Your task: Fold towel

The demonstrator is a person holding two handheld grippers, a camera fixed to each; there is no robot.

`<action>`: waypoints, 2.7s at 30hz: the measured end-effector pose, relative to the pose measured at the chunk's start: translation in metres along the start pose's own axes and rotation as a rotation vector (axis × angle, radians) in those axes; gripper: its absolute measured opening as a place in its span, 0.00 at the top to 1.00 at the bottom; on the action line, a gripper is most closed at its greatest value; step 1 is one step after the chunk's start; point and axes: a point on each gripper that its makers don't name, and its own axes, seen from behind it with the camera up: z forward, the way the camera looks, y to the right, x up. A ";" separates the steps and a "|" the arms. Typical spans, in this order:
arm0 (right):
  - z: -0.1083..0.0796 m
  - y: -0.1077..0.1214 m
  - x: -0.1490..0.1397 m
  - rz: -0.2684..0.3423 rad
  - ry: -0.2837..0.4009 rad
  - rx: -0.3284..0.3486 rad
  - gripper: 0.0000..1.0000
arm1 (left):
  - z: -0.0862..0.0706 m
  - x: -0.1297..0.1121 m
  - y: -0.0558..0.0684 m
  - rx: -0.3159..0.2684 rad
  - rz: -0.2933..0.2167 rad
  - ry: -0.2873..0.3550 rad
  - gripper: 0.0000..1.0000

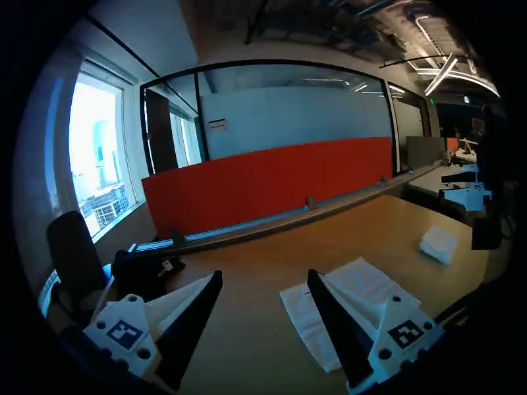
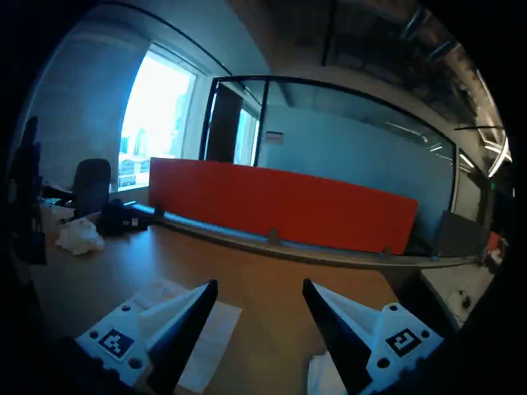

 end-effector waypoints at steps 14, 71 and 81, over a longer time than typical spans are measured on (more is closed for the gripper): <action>-0.008 -0.042 -0.036 -0.086 -0.182 0.198 0.00 | -0.006 -0.045 0.048 -0.192 0.074 -0.159 0.04; -0.002 -0.099 -0.274 -0.070 -0.561 0.315 0.11 | 0.020 -0.266 0.132 -0.378 0.109 -0.575 0.04; -0.003 -0.103 -0.282 -0.066 -0.579 0.329 0.18 | 0.020 -0.267 0.135 -0.378 0.090 -0.589 0.09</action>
